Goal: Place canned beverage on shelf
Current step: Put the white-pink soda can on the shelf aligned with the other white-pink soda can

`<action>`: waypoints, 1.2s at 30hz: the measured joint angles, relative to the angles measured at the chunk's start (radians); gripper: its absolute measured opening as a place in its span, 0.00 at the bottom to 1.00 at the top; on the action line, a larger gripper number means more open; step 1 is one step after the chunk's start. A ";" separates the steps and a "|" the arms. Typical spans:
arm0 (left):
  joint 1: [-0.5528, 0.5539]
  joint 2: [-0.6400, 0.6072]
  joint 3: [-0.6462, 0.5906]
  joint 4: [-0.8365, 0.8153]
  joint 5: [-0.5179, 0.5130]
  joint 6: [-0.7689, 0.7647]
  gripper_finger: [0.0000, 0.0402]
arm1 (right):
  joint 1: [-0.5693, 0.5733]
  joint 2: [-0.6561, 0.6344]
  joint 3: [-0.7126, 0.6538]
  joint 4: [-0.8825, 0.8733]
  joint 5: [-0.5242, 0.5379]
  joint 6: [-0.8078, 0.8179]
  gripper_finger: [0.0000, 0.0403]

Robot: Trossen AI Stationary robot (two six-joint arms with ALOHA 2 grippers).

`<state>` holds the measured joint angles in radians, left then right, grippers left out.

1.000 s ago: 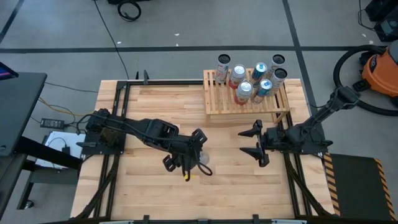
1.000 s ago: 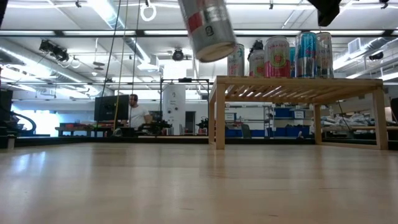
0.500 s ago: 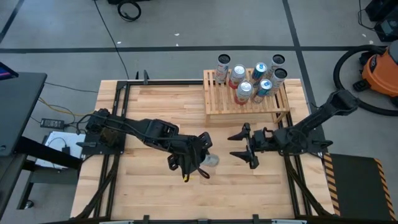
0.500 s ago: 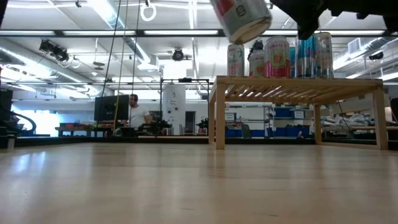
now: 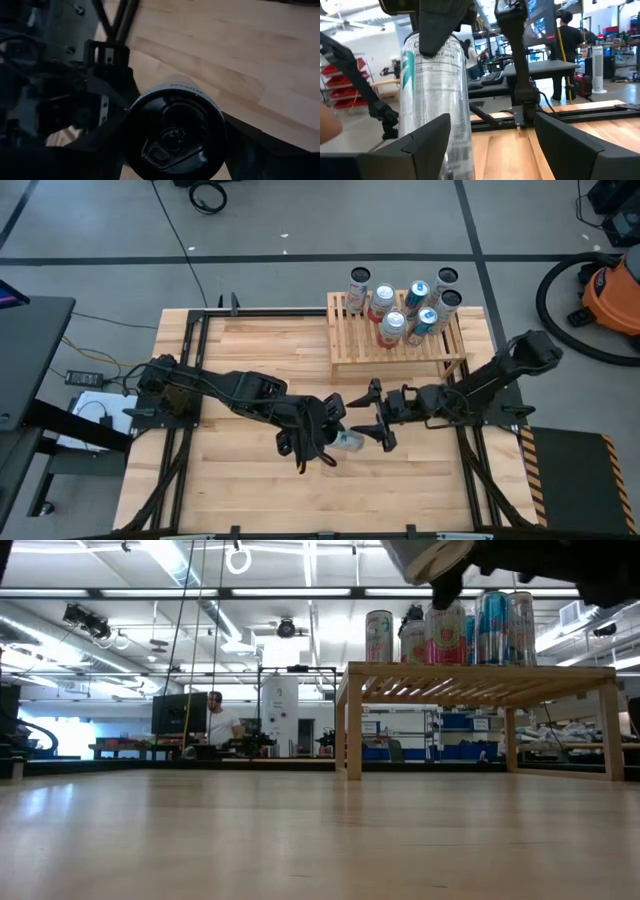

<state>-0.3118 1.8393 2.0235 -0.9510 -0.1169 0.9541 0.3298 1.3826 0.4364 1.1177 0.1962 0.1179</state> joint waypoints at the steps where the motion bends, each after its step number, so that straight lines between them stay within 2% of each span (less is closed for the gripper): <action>1: 0.000 0.000 0.000 -0.007 0.005 -0.001 0.66 | -0.004 0.014 0.017 -0.009 -0.011 -0.009 0.74; 7: -0.001 0.000 0.000 -0.018 0.040 -0.007 0.66 | -0.028 0.059 0.109 -0.108 -0.036 -0.005 0.74; 13: 0.000 0.001 0.000 -0.024 0.053 -0.031 0.66 | -0.032 0.066 0.131 -0.153 -0.032 -0.015 0.74; 21: 0.002 0.001 0.000 -0.088 0.011 -0.082 0.66 | -0.029 -0.066 0.130 -0.323 -0.012 -0.024 0.74; 26: 0.003 0.001 0.000 -0.098 0.011 -0.080 0.66 | -0.018 -0.131 0.130 -0.386 -0.098 0.006 0.74; 29: 0.007 0.001 0.000 -0.090 0.015 -0.070 0.66 | -0.012 -0.121 0.130 -0.385 -0.183 0.042 0.74; 33: 0.015 0.001 0.000 -0.073 0.014 -0.053 0.66 | -0.009 -0.071 0.130 -0.378 -0.143 0.047 0.74; 36: 0.024 0.001 0.000 -0.055 0.012 -0.052 0.66 | -0.014 -0.030 0.130 -0.348 -0.153 0.055 0.74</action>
<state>-0.2881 1.8400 2.0235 -1.0057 -0.1048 0.9017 0.3156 1.3525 0.5663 0.7696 0.0435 0.1724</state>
